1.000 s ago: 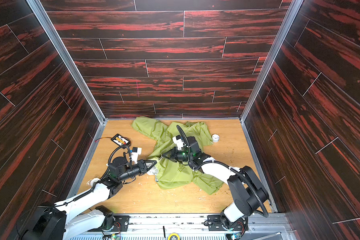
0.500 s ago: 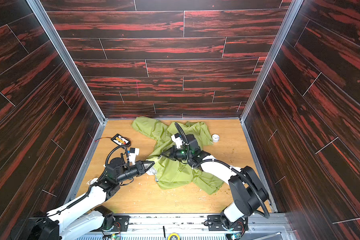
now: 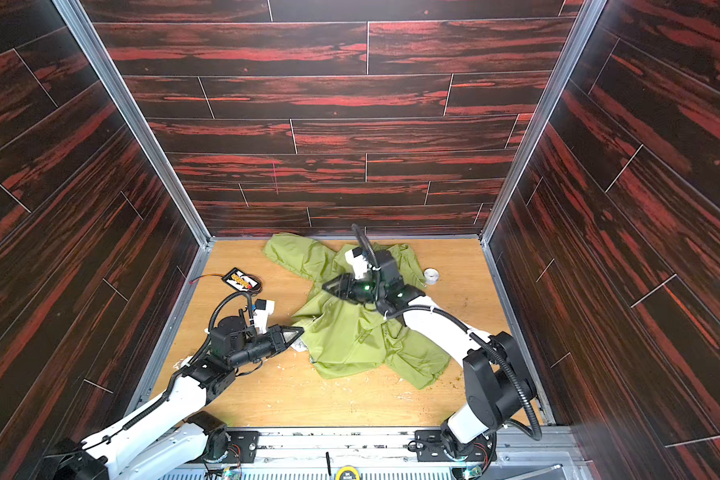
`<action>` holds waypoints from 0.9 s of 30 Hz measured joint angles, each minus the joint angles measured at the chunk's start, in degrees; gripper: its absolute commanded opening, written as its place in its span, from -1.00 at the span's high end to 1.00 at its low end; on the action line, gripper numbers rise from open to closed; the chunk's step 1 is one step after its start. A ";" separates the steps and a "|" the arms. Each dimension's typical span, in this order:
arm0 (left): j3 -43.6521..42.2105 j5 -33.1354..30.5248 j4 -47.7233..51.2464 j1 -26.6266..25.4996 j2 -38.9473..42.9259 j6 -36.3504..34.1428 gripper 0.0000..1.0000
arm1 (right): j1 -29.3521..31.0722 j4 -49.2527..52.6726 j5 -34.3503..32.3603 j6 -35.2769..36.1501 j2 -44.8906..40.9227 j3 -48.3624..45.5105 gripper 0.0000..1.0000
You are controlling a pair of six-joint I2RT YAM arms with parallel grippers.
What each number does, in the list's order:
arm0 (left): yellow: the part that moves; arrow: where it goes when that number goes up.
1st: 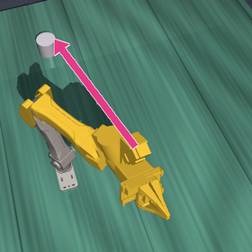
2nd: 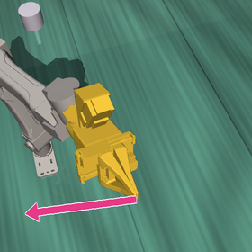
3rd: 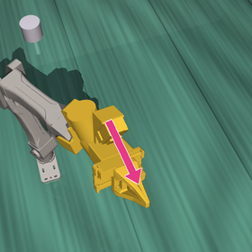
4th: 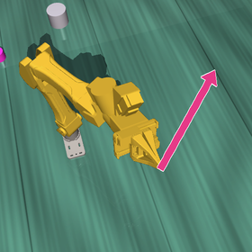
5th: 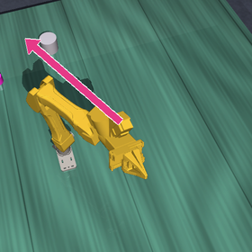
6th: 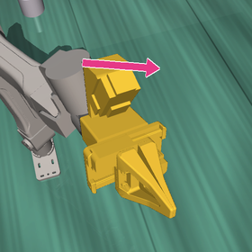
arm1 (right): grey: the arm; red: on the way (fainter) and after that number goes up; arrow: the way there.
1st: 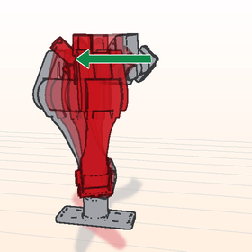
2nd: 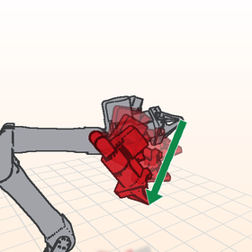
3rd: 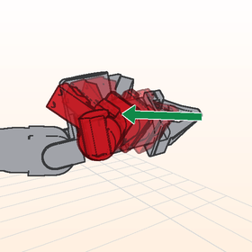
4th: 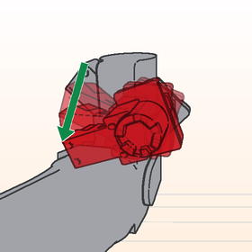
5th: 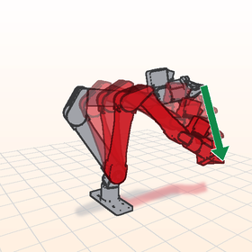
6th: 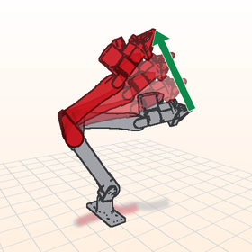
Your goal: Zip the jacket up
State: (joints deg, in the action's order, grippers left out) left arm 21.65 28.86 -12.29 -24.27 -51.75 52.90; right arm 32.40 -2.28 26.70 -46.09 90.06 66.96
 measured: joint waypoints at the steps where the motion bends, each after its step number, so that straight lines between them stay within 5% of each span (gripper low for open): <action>1: 0.00 -0.42 1.90 0.00 0.79 -0.39 1.00 | -1.29 2.01 -2.03 1.31 0.07 1.44 -0.10; 16: -1.55 -3.43 19.69 0.07 8.59 -2.54 1.00 | -11.28 26.14 -30.97 12.04 30.84 31.65 -0.40; 21: -2.49 -3.52 20.04 0.22 8.79 -2.36 1.00 | -12.90 32.94 -36.02 13.29 39.23 43.08 -0.70; 27: -3.52 -2.84 17.94 0.28 7.48 -1.66 1.00 | -13.97 42.75 -38.40 14.16 53.24 67.89 -0.88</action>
State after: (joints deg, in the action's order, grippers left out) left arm 18.13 26.02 5.65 -23.99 -44.27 51.24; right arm 18.44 40.47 -11.70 -31.92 143.31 134.85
